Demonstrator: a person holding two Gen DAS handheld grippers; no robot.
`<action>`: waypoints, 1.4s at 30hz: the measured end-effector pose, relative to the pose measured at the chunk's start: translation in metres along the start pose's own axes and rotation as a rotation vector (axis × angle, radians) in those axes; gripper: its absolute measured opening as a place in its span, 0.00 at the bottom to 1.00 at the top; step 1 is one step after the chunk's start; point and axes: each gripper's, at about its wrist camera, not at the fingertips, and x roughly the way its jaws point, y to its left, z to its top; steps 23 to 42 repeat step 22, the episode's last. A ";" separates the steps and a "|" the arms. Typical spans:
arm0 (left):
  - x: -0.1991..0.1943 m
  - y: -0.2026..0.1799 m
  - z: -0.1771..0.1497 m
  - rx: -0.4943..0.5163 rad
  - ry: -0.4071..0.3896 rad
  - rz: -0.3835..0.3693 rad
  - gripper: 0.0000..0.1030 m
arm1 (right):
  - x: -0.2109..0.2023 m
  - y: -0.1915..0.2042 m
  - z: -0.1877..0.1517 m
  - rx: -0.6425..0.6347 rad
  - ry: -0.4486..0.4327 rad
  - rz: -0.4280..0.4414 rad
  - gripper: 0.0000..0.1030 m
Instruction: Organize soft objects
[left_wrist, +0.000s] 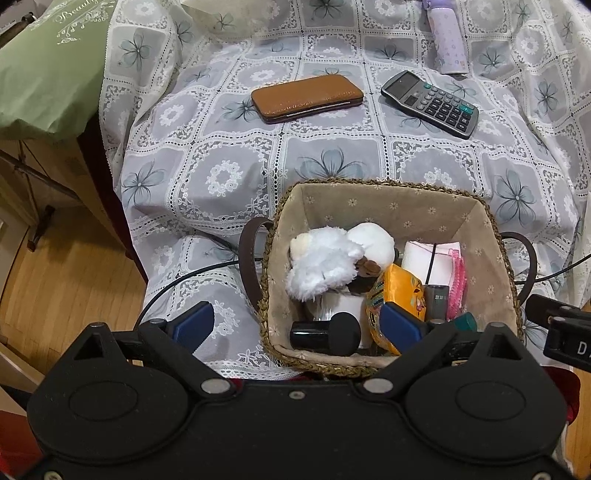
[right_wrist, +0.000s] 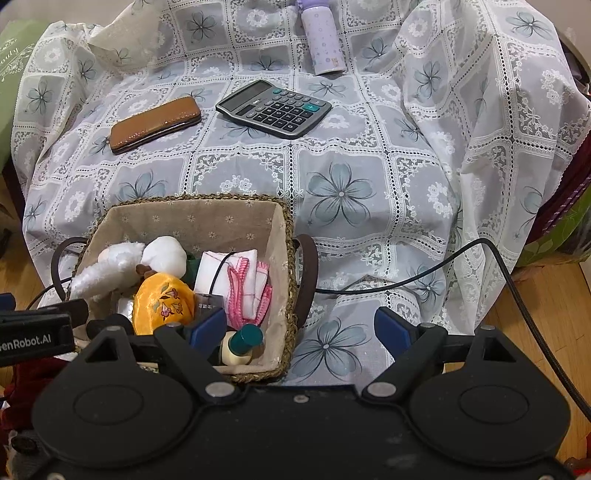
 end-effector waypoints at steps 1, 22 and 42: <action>0.000 0.000 0.000 0.000 0.001 0.000 0.91 | 0.000 0.000 0.000 0.000 0.001 0.001 0.84; 0.003 0.001 0.000 -0.004 0.019 -0.005 0.91 | 0.000 0.000 0.000 0.002 0.004 0.000 0.84; 0.003 0.001 0.000 -0.004 0.019 -0.005 0.91 | 0.000 0.000 0.000 0.002 0.004 0.000 0.84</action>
